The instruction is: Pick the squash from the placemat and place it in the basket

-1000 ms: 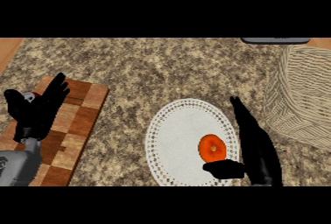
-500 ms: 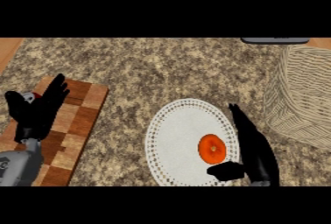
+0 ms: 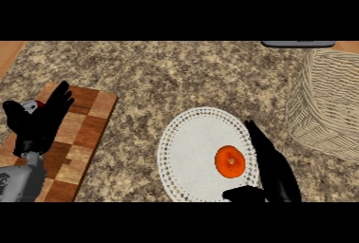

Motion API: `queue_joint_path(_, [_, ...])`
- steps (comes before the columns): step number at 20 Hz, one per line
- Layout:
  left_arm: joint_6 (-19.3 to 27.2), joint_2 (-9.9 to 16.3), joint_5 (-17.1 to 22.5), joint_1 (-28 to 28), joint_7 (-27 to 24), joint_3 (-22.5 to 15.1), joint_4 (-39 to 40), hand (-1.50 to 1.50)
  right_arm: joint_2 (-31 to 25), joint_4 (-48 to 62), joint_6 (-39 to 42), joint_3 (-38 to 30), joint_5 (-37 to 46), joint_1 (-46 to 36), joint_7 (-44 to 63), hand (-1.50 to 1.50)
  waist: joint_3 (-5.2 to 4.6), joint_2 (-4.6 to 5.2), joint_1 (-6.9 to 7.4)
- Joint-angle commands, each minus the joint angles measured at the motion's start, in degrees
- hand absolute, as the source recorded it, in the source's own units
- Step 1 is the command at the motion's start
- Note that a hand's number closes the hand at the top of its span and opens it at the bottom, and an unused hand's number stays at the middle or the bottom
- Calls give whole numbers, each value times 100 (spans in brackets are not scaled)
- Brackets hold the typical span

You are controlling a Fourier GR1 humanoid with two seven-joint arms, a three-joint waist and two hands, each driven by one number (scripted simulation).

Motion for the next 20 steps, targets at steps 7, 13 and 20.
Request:
queue_joint_path(7, [-181, -148, -216, -90, 99, 327, 50, 0, 327, 663, -121, 155, 458, -229, -35, -150, -1, 6, 2])
queue_joint_path(13, [-67, -359, -471, -170, 508, 247, -324, 0, 324, 739, -214, 133, 659, -87, -77, -150, 0, 2, 3])
queue_joint_path(20, [-134, -480, -554, -87, 198, 270, -170, 0, 397, 1516, -144, 560, 1187, -333, -158, 150, -1, 5, 11])
